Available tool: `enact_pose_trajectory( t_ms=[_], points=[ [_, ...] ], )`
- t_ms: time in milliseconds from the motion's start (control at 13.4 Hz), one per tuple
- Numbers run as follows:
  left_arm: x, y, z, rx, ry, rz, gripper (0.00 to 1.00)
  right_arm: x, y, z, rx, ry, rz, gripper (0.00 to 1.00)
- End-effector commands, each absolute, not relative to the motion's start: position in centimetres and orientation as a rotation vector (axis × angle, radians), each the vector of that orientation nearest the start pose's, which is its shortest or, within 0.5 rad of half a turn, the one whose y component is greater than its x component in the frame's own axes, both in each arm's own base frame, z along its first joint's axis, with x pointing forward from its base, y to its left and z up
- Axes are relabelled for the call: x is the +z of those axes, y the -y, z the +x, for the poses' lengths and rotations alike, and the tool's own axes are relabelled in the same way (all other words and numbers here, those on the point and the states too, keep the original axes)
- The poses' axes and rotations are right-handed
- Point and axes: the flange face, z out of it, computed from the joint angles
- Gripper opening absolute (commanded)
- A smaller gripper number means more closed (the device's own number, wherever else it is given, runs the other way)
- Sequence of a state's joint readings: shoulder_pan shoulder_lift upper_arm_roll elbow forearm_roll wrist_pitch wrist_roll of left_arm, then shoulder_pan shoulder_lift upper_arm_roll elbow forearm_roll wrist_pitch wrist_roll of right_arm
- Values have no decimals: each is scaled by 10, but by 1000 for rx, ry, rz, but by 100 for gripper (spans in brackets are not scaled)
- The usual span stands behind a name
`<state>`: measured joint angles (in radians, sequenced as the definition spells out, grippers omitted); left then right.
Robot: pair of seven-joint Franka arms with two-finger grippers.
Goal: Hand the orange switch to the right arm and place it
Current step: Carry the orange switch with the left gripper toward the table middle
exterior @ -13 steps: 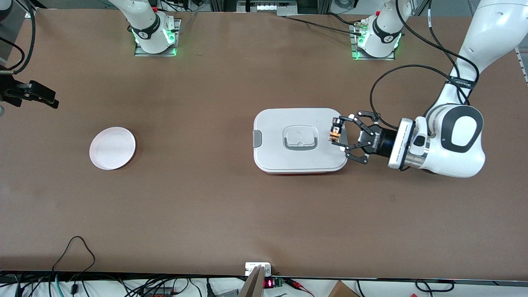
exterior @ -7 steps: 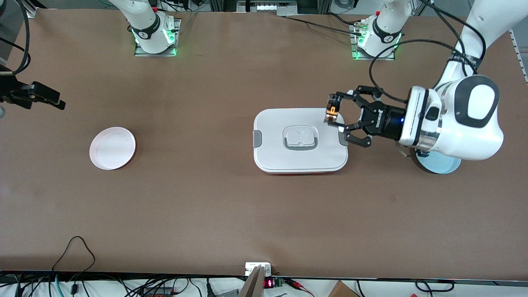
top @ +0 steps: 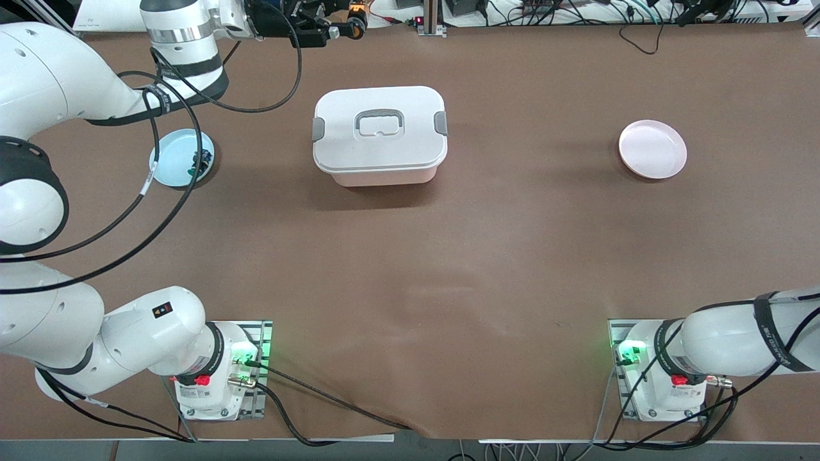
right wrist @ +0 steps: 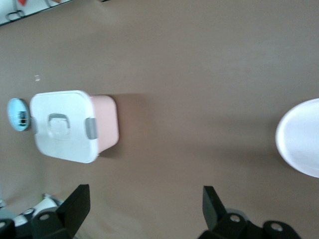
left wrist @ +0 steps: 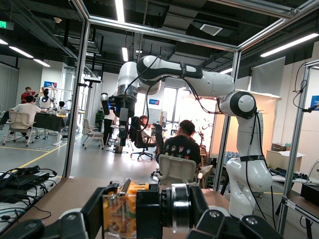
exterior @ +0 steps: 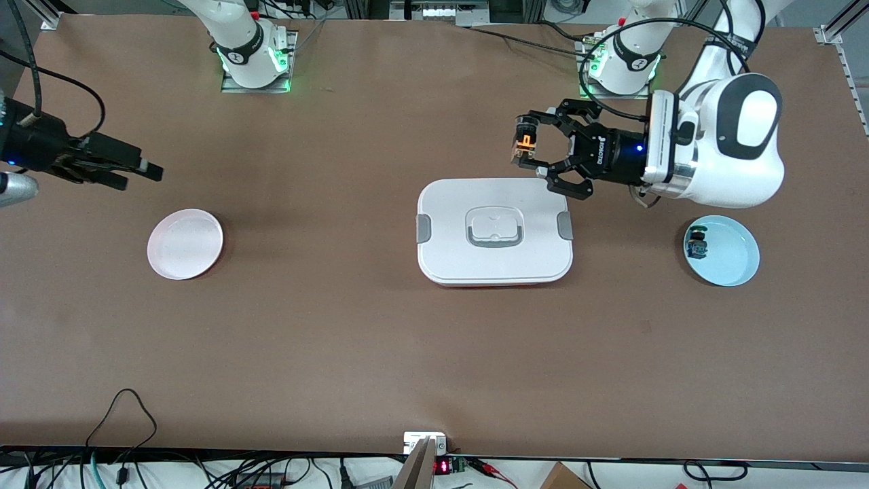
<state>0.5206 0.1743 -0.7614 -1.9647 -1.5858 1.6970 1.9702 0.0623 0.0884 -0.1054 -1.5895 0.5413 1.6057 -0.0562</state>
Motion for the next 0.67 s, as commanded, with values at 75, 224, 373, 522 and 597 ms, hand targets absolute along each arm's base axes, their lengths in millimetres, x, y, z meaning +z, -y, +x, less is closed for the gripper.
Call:
enact_pose_trajectory(
  t_ms=[75,224,373,522,597],
  points=[
    [484,214,536,1084,1146,1161,0,573,-52,597,63,7,-2464,100],
    [488,218,530,1086,1172,1173,0,560,-57,607,85,-16,-2340,100],
    [490,224,522,1083,1199,1192,0,550,-70,614,122,-57,-2209,100],
    [486,224,520,1075,1197,1198,0,551,-107,617,142,-42,-2094,100],
    [486,224,520,1075,1197,1198,0,544,-129,620,167,-39,-2005,100]
  ],
)
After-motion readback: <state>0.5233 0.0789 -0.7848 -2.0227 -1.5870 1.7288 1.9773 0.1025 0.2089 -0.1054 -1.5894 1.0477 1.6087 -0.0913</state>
